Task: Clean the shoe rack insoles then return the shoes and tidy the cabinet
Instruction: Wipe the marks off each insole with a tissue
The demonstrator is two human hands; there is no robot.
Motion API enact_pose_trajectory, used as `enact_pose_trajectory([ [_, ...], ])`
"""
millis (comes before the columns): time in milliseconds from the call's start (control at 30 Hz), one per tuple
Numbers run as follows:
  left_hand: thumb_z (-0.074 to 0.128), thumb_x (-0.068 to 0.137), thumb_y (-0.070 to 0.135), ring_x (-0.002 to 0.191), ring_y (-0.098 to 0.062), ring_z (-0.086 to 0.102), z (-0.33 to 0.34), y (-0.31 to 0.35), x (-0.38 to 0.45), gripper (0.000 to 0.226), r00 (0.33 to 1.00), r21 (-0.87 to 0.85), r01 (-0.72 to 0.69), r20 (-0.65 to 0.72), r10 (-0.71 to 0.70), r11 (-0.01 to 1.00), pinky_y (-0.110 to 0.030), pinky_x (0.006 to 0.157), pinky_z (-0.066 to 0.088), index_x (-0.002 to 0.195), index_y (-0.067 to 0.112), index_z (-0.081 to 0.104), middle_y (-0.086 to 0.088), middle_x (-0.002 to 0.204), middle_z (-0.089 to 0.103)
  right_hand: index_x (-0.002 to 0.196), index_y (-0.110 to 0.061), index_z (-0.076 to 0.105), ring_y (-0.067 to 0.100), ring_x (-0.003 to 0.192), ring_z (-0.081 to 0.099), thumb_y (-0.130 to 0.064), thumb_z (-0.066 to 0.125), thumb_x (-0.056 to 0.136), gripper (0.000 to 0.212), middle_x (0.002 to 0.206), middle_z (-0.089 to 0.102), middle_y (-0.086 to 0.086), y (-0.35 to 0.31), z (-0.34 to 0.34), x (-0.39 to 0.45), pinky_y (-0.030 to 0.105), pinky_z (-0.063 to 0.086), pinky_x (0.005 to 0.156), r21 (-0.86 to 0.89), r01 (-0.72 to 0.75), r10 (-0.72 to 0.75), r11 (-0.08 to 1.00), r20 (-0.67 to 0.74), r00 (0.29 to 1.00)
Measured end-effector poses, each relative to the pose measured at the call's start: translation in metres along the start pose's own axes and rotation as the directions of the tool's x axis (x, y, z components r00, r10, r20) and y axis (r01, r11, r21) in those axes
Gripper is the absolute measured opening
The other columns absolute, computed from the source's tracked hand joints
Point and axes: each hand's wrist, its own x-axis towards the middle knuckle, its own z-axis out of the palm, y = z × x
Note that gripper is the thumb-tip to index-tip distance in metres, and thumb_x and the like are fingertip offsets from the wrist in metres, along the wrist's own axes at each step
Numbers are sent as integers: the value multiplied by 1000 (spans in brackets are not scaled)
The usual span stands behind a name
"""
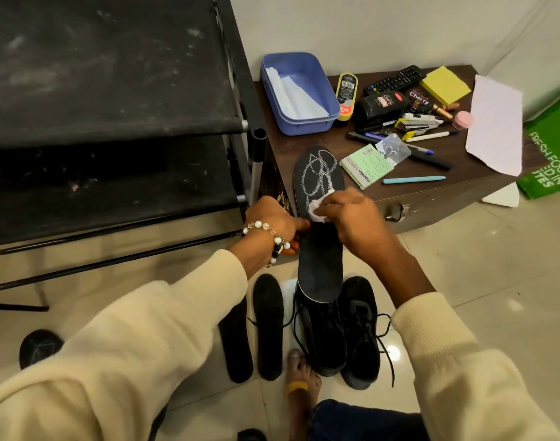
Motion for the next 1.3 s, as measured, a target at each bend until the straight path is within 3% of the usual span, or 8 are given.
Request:
enact_pose_trajectory([
  [133,74,83,18,55,-20,66,-4,2,1,23,997,-2,52,62,-52,999,-31,54,59,84,-2,63,-10,69,66,112,2,63,-10,93,54,-2,49,90,27,118,58,16,4,4,2,-1,34,66,82,-252,260,964,-116,959],
  [300,73,84,15,62,-25,68,-8,3,2,22,992,15,85,93,-86,996,-38,65,61,76,-2,61,-14,71,67,123,-8,62,27,116,46,-4,53,90,35,124,58,9,-14,1,7,26,33,85,68,-94,95,993,-13,995],
  [567,66,90,17,73,-24,65,-11,10,-2,25,967,20,173,186,-173,985,-35,79,57,73,1,56,-12,77,62,124,-5,60,22,117,45,-3,51,90,35,126,56,12,2,8,8,23,33,92,134,-278,294,951,-122,948],
  [767,67,89,15,88,-31,70,-12,10,-4,22,968,12,172,184,-171,985,-41,85,57,87,-6,61,-19,95,68,113,-4,68,32,110,54,0,58,86,29,115,65,13,-19,1,10,29,38,86,144,27,-9,989,-125,992],
  [867,68,88,18,64,-22,64,-10,8,-3,23,979,-1,140,152,-138,990,-34,72,57,76,0,58,-11,74,63,126,-7,59,24,124,44,2,53,88,39,132,55,9,0,5,8,20,29,96,122,-146,158,982,-96,983],
  [967,70,87,18,60,-20,62,-9,7,-2,25,982,9,130,139,-130,992,-34,70,57,73,1,57,-10,69,62,114,1,65,23,111,52,7,51,86,32,120,60,18,-3,4,7,10,32,83,166,-230,255,959,-152,955],
  [1100,70,86,13,80,-33,71,-10,6,-3,21,991,7,93,100,-93,996,-45,76,60,94,-5,65,-21,90,71,91,4,73,39,90,62,5,64,74,19,94,69,20,-32,4,13,31,46,74,188,37,-7,981,-155,988],
  [1300,71,86,15,74,-30,71,-10,7,-4,20,984,20,116,132,-118,993,-42,76,60,81,-3,63,-18,81,70,117,-3,66,32,111,49,-3,55,87,32,119,61,13,-27,5,22,33,40,84,144,-118,137,982,-125,983],
])
